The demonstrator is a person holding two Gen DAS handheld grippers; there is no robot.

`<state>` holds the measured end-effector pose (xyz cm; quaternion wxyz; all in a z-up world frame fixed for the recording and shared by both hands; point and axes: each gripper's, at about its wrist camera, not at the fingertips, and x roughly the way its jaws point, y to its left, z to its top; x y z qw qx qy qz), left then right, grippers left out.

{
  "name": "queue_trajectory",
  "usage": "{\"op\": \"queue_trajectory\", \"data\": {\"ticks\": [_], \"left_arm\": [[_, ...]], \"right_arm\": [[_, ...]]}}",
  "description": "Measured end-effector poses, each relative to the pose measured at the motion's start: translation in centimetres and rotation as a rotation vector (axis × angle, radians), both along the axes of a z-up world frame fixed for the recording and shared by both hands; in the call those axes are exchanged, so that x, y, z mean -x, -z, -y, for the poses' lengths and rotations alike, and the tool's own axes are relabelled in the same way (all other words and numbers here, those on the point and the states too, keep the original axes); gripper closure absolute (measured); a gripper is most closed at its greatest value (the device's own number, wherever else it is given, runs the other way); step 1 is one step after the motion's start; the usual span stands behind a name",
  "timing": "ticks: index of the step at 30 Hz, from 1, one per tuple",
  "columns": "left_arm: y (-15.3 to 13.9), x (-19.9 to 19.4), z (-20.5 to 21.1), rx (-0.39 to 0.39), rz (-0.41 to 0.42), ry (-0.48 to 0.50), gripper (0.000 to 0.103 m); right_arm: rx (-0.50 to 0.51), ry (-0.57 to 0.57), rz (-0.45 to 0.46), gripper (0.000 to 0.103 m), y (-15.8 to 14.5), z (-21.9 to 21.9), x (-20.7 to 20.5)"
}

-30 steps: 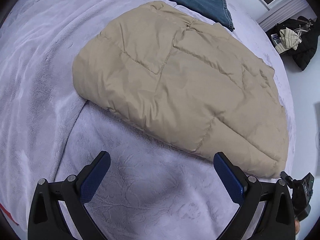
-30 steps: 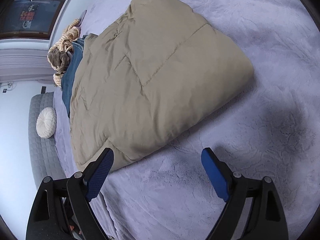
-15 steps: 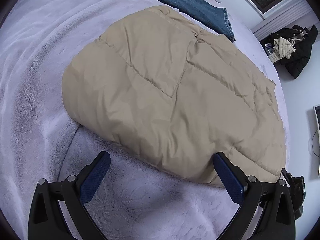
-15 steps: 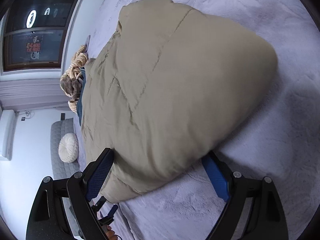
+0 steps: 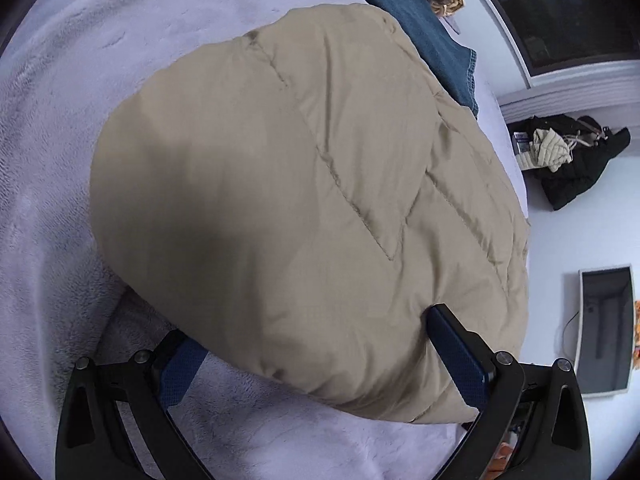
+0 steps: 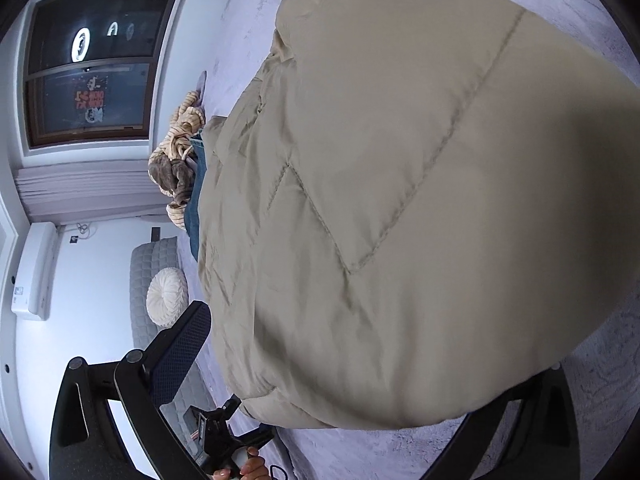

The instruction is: Fold large clothes

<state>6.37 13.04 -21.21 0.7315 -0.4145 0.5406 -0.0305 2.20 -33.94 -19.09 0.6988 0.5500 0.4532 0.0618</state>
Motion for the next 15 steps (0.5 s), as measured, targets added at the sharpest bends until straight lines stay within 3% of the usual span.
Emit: {"op": "queue_trajectory", "data": {"ticks": [6,7,8,9,10,12,14,15], "left_arm": [[-1.3,-3.0,0.0,0.019,0.089,-0.082,0.000],[-1.5,-3.5,0.1,0.006,0.097,-0.097,0.008],[-1.6,-4.0,0.1,-0.014,0.094,-0.107,0.027],[-1.4,-4.4,0.1,-0.031,0.087,-0.106,0.040],[-1.2,-4.8,0.0,-0.033,0.087,-0.095,0.064],[-1.4,-4.8,-0.3,-0.015,0.110,-0.088,0.075],[-2.3,-4.7,-0.1,-0.057,0.138,-0.059,0.081],[-2.9,-4.5,-0.2,-0.081,0.150,-0.042,0.081]], "right_arm": [[0.004,-0.017,-0.018,0.000,0.8,-0.5,-0.9],[0.000,-0.013,-0.020,0.000,1.0,-0.5,-1.0],[-0.009,-0.005,-0.022,0.000,1.1,-0.5,-1.1],[-0.018,0.002,-0.025,0.000,1.3,-0.3,-1.0],[-0.028,0.010,-0.030,0.000,1.4,-0.3,-1.1],[-0.045,0.021,-0.041,0.000,1.6,-0.1,-0.9],[-0.046,0.036,-0.061,0.011,1.6,0.0,-0.6],[-0.040,0.038,-0.080,0.036,1.8,0.1,-0.5]]}}
